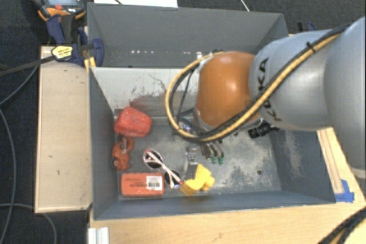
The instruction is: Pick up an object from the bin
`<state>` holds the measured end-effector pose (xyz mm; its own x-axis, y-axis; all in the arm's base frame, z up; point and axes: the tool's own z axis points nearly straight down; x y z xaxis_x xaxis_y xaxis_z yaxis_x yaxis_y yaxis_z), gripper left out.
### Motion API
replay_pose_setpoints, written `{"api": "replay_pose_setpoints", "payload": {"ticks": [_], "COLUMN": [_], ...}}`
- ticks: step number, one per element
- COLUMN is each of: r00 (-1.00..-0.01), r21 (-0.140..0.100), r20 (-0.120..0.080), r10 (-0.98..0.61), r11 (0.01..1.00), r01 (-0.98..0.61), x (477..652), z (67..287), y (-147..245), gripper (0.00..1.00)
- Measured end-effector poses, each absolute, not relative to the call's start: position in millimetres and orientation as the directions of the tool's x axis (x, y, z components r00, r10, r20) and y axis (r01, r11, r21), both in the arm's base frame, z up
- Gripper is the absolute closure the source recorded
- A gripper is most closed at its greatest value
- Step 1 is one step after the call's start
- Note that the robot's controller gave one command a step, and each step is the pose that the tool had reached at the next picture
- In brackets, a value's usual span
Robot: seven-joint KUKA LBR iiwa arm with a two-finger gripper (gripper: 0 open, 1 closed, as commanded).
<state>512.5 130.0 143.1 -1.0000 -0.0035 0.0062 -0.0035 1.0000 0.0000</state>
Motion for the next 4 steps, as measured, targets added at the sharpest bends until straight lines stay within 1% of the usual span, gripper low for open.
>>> {"api": "replay_pose_setpoints", "payload": {"ticks": [1, 2, 3, 4], "r00": [-1.000, -0.999, -0.998, -0.997], "r21": [0.001, 0.004, 0.003, 0.005], "r20": [-0.002, -0.004, -0.005, -0.005], "r10": [0.003, -0.050, -0.062, -0.083], "r11": [1.000, 0.999, 0.998, 0.997], "r01": [0.003, -0.050, -0.062, -0.083], "x": [514.5, 481.1, 496.8, 493.1], "z": [148, 72, 79, 71], "y": [129, 181, 193, 181], "gripper": [0.00, 0.00, 0.00, 0.00]}}
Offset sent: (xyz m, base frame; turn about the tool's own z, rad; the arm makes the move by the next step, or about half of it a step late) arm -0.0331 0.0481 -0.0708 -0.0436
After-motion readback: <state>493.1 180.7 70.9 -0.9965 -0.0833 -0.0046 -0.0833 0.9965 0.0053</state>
